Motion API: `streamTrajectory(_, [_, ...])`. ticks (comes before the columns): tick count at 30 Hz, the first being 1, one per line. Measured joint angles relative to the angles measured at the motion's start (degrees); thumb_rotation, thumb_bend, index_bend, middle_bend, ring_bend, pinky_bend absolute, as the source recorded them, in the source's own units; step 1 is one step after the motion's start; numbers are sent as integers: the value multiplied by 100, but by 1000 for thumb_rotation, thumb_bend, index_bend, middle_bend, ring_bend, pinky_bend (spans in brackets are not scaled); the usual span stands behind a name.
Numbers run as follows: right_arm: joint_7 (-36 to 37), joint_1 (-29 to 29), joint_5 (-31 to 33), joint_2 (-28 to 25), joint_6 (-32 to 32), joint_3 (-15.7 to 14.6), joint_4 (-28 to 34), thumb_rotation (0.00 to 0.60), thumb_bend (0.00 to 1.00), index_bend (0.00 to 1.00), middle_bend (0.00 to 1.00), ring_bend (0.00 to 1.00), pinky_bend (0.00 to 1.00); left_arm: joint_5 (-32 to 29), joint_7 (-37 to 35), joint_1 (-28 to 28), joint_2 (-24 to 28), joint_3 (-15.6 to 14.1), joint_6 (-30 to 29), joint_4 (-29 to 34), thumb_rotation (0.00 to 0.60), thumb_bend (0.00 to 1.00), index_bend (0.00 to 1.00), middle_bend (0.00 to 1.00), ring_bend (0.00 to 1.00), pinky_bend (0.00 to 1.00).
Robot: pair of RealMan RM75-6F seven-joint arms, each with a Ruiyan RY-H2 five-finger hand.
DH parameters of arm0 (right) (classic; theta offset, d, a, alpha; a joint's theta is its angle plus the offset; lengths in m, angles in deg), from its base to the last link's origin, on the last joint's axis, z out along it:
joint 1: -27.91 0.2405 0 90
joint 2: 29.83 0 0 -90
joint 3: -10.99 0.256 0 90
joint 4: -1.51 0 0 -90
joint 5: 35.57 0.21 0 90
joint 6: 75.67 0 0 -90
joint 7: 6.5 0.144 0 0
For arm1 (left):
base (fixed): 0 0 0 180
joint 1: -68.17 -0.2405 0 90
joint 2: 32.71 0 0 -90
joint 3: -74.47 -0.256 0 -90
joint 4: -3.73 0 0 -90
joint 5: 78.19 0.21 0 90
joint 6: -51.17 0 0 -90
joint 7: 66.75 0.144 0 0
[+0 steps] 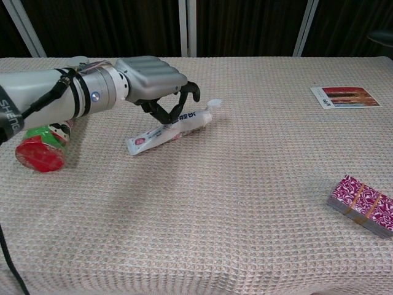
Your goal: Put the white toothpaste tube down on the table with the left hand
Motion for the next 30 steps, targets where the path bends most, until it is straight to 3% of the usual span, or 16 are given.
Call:
streamTrajectory(5, [28,-175,130,-161,-9,-66,-23,600,216,221,167,15,132,419,-593,-419,345,52,-776,391,346,377,91,205,160,271])
streamTrajectory(13, [317,-633,651,-551,157,-287,-90,600,222,213,139,14,134,998,-2040,-1721,1388,-58,-2119,672,353,285,146,213,160,219])
streamTrajectory(18, [574,-974,813,-590,88,-400,-314,600,228,197,121,14,134,1182,-3035,-2673,1968,-326,-2605,613,350,287,199,219,159,207])
streamTrajectory(21, [630,-1187,841,-556,-113,-440,-403,600,231,197,121,14,134,1387,-3471,-3212,2201,-548,-3008,583,377,288,204,219,159,205])
streamTrajectory(30, [625,-1910,659,-467,-802,-708,-439,600,240,196,123,14,134,2142,-3769,-4701,2601,-1297,-4403,942,415,288,204,219,159,199])
